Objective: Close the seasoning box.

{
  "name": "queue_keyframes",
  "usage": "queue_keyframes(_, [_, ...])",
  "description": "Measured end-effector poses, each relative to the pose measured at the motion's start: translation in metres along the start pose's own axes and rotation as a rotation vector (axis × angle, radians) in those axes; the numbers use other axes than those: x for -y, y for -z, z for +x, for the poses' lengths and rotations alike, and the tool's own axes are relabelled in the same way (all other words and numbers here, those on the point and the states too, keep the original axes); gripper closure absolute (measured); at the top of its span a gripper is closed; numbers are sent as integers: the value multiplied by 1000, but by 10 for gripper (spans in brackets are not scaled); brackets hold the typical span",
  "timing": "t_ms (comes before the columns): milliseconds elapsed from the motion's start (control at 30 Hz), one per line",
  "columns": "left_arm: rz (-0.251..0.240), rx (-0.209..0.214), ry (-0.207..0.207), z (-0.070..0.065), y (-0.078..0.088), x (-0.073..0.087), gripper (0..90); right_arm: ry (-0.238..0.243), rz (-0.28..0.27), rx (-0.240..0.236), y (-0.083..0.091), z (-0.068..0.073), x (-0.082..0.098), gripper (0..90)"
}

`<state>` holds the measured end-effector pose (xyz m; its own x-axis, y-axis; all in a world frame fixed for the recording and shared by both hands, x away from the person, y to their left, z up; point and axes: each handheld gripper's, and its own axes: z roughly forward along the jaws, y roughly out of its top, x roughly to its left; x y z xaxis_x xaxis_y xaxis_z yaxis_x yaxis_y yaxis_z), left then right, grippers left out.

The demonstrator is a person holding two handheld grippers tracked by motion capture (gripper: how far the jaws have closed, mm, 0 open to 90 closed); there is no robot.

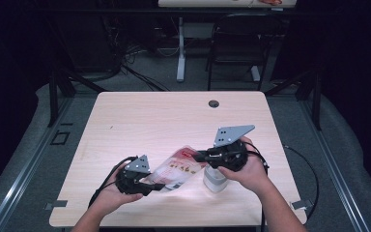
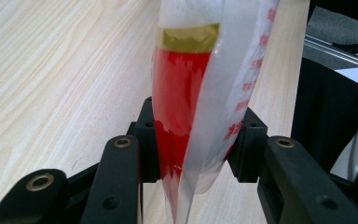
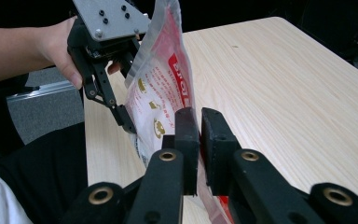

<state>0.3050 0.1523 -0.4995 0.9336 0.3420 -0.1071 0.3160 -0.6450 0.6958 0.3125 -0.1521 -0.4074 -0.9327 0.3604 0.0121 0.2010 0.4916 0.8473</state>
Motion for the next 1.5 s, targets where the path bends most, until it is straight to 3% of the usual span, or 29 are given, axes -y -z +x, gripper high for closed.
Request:
queue_keyframes(633, [28, -15, -14, 3, 14, -10, 635, -7, -54, 34, 2, -2, 13, 897])
queue_keyframes(1133, [-21, -4, -7, 3, 19, -14, 646, -39, -92, 48, 8, -6, 26, 900])
queue_keyframes(1500, [-23, -5, -3, 4, 22, -16, 652, -51, -114, 63, 7, -7, 35, 900])
